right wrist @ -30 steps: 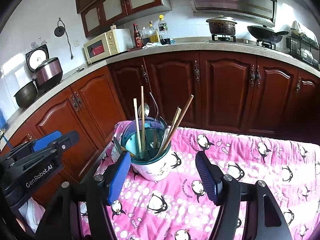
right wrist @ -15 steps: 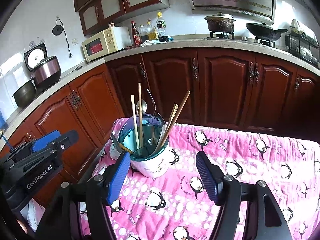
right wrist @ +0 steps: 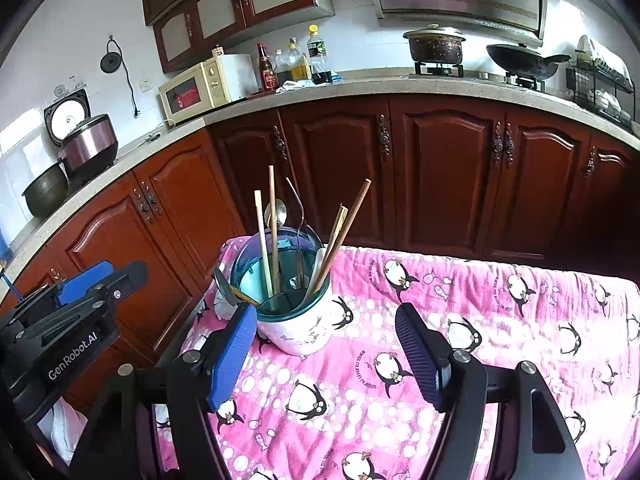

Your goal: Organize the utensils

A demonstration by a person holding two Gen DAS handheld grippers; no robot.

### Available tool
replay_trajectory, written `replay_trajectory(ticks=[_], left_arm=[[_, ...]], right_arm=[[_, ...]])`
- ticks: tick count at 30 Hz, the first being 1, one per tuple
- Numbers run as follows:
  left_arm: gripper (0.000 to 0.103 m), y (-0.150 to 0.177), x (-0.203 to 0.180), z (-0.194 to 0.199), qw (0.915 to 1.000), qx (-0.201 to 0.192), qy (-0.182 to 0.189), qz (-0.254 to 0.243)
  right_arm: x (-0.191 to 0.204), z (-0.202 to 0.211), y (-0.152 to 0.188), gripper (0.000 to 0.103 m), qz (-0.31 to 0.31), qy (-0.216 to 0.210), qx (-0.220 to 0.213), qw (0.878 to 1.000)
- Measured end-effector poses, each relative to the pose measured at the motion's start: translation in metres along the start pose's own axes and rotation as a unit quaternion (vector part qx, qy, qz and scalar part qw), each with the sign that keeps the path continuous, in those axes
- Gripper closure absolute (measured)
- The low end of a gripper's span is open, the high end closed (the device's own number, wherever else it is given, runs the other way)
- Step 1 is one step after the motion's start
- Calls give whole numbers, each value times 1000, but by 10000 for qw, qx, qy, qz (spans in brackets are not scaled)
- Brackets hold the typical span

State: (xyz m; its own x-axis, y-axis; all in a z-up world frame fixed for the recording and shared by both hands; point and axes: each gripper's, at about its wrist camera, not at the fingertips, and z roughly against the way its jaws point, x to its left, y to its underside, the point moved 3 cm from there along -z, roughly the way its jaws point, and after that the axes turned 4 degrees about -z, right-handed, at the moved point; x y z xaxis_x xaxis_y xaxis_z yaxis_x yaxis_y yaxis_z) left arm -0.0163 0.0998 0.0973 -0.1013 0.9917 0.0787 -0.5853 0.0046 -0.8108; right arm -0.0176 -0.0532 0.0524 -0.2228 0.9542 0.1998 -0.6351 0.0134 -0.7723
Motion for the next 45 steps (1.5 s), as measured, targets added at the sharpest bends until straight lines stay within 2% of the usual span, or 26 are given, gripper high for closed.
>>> replay_trajectory(ticks=[45], left_arm=[[60, 5, 3, -7, 10000, 65, -38, 65]], right_arm=[[7, -10, 2, 33, 119, -1, 91, 9999]])
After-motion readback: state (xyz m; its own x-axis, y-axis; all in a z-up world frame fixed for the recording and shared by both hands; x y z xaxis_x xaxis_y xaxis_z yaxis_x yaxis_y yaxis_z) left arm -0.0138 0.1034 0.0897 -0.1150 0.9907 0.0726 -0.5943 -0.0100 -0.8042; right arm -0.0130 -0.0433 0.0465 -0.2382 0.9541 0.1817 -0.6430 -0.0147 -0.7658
